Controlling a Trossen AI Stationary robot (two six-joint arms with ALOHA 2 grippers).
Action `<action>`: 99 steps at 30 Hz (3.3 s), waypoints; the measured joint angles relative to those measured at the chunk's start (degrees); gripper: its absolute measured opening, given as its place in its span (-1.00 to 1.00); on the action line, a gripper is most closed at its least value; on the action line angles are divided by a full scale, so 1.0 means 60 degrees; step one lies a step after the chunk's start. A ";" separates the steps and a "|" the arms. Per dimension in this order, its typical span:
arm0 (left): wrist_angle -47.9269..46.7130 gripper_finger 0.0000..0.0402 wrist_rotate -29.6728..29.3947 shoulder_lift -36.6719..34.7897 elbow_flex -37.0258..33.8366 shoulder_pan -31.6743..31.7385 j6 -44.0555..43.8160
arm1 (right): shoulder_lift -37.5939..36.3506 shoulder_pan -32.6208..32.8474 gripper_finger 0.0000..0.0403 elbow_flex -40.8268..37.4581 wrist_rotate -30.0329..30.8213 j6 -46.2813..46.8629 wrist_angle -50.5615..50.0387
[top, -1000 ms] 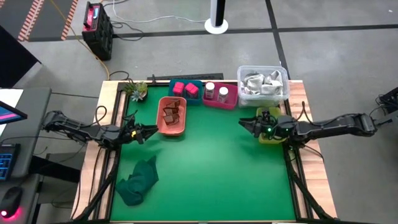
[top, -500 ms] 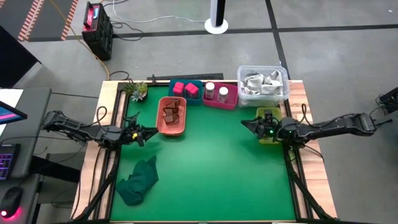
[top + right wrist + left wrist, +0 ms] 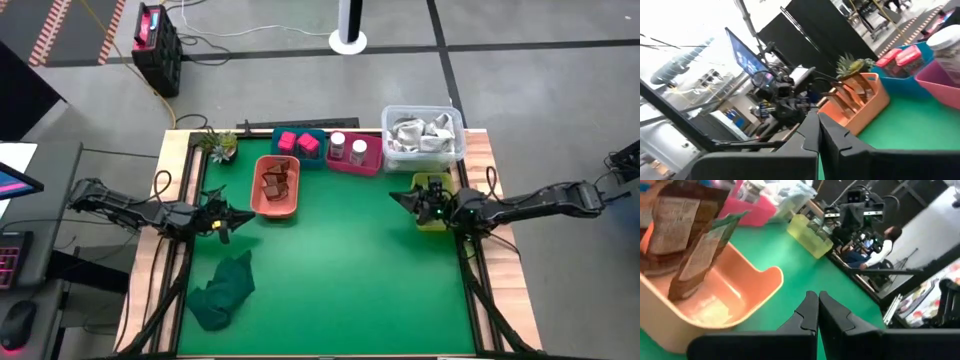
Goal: Sort spices by type
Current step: Return to Home Position
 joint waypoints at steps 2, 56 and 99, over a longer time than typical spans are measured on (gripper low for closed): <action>-0.0095 -1.00 0.0005 0.0006 -0.0004 0.0000 0.0361 | 0.0004 -0.0011 -0.89 0.0029 0.0005 -0.0008 -0.0330; -0.0501 -0.99 -0.2121 0.0088 -0.0007 0.0015 0.6326 | 0.0011 -0.0412 -0.74 0.0087 0.0005 -0.2129 -0.4670; -0.0490 -0.99 -0.2117 0.0088 -0.0007 0.0015 0.6326 | 0.0011 -0.0412 -0.74 0.0091 0.0001 -0.2117 -0.4663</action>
